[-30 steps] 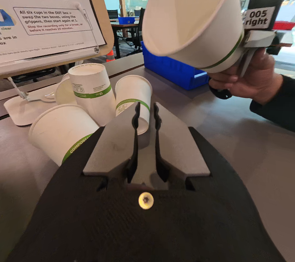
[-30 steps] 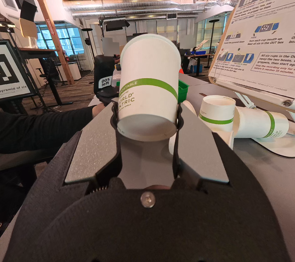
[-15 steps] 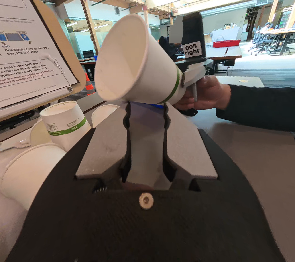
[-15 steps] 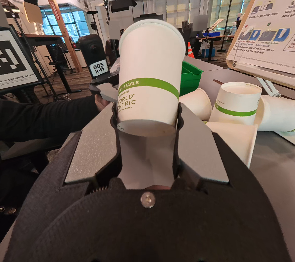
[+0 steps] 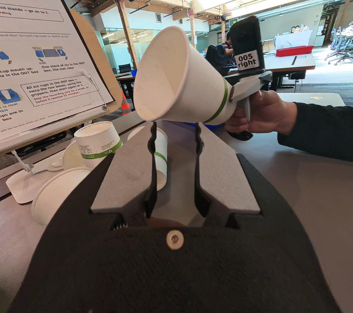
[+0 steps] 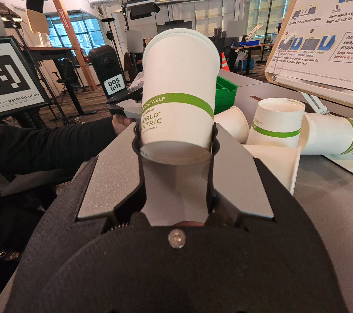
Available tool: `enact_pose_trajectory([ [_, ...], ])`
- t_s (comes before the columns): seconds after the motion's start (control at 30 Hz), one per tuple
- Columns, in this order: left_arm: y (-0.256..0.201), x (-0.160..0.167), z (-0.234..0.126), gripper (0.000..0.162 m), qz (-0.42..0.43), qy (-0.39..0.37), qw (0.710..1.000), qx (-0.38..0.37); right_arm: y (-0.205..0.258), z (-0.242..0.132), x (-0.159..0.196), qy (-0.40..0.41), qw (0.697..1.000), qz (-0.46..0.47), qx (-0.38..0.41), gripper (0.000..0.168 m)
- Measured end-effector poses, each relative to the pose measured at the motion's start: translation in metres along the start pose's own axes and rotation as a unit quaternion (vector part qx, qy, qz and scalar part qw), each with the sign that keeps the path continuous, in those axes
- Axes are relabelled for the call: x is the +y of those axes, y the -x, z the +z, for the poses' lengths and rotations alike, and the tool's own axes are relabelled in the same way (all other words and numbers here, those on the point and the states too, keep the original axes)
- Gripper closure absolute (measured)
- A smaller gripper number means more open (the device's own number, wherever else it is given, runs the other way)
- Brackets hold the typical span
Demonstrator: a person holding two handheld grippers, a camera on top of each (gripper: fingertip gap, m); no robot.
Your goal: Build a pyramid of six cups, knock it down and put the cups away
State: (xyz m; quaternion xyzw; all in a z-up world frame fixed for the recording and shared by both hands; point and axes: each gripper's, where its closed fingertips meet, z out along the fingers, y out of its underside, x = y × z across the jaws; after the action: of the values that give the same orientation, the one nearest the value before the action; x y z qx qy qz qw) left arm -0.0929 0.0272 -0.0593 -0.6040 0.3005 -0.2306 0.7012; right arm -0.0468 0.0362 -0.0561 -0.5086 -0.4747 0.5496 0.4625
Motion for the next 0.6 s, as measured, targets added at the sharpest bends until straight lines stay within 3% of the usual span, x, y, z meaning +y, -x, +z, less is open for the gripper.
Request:
enact_pose_trajectory([
  [0.33, 0.015, -0.006, -0.005, 0.121, 0.001, -0.015, 0.999, -0.041, -0.005, -0.002, 0.003, 0.002, 1.0, 0.02, 0.001, 0.095],
  [0.4, 0.008, -0.005, -0.005, 0.14, 0.009, -0.012, 1.0, -0.02, -0.005, -0.002, 0.004, 0.005, 1.0, 0.025, -0.002, 0.095],
  [0.6, -0.001, -0.013, -0.01, 0.149, 0.073, -0.022, 0.997, -0.008, 0.0, -0.001, 0.008, 0.01, 0.997, 0.074, -0.038, 0.095],
])
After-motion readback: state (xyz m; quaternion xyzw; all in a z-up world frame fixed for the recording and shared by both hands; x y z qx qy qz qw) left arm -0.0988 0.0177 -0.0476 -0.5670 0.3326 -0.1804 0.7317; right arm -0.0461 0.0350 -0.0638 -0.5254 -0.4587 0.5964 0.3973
